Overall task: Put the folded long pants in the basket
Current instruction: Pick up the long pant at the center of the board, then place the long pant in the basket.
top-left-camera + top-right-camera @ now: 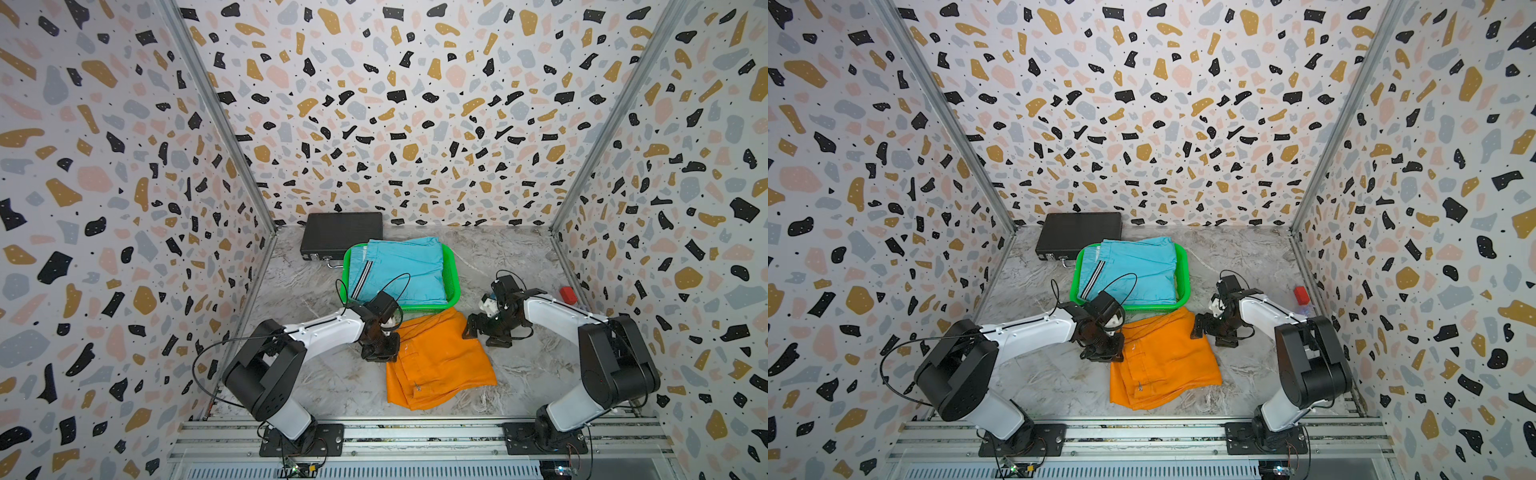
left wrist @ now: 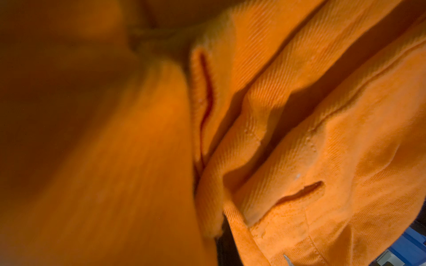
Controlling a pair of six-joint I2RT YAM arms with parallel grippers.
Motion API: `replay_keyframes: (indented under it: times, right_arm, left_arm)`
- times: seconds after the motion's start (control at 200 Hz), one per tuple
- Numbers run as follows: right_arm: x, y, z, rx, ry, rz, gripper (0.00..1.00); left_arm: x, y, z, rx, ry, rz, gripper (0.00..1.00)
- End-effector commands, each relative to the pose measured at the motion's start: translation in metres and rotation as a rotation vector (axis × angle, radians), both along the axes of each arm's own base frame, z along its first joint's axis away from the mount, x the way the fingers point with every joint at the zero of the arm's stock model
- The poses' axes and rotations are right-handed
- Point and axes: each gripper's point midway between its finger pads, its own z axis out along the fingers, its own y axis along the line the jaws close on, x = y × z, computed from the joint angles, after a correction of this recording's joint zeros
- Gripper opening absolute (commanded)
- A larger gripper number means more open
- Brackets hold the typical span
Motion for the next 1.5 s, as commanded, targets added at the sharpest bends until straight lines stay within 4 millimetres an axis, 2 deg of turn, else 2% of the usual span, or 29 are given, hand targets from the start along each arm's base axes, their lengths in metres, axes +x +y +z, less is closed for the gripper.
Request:
replay_keyframes:
  times: [0.0, 0.115, 0.155, 0.24, 0.305, 0.44, 0.571, 0.721, 1.006, 1.146, 1.342, 1.497]
  right_arm:
    - [-0.001, 0.011, -0.001, 0.064, 0.019, -0.002, 0.83]
    - [0.000, 0.020, 0.000, 0.107, 0.027, 0.001, 0.63]
    - [0.000, 0.021, 0.000, 0.112, 0.029, 0.000, 0.51]
    - [-0.001, 0.020, 0.000, 0.105, 0.032, -0.010, 0.17]
    - [-0.002, 0.018, 0.003, 0.098, 0.024, -0.019, 0.00]
    - [-0.003, 0.014, 0.021, 0.077, -0.030, -0.032, 0.00]
    - [-0.005, 0.013, 0.052, 0.084, -0.090, -0.041, 0.00]
    - [-0.010, 0.014, 0.097, 0.109, -0.166, -0.035, 0.00]
    - [-0.020, 0.013, 0.178, 0.158, -0.290, -0.024, 0.00]
    - [-0.006, 0.012, 0.216, 0.151, -0.395, -0.022, 0.00]
    - [0.031, 0.023, 0.249, 0.184, -0.485, -0.041, 0.00]
    - [0.068, 0.034, 0.274, 0.211, -0.571, -0.060, 0.00]
  left_arm:
    - [-0.002, 0.004, 0.004, 0.019, 0.025, -0.022, 0.00]
    - [0.001, 0.002, 0.004, 0.019, 0.022, -0.023, 0.00]
    - [0.002, 0.002, 0.004, 0.021, 0.023, -0.022, 0.00]
    - [0.003, 0.001, 0.004, 0.019, 0.026, -0.019, 0.00]
    - [0.002, 0.001, 0.006, 0.011, 0.027, -0.019, 0.00]
    - [0.003, 0.001, 0.019, 0.001, 0.006, -0.016, 0.00]
    - [0.002, 0.005, 0.043, -0.001, -0.022, -0.023, 0.00]
    - [0.001, 0.002, 0.085, -0.053, -0.060, -0.026, 0.00]
    - [0.002, 0.009, 0.167, -0.105, -0.166, -0.032, 0.00]
    - [0.014, 0.012, 0.201, -0.145, -0.207, -0.037, 0.00]
    - [0.058, 0.027, 0.242, -0.175, -0.282, 0.006, 0.00]
    - [0.093, 0.026, 0.256, -0.189, -0.309, 0.014, 0.00]
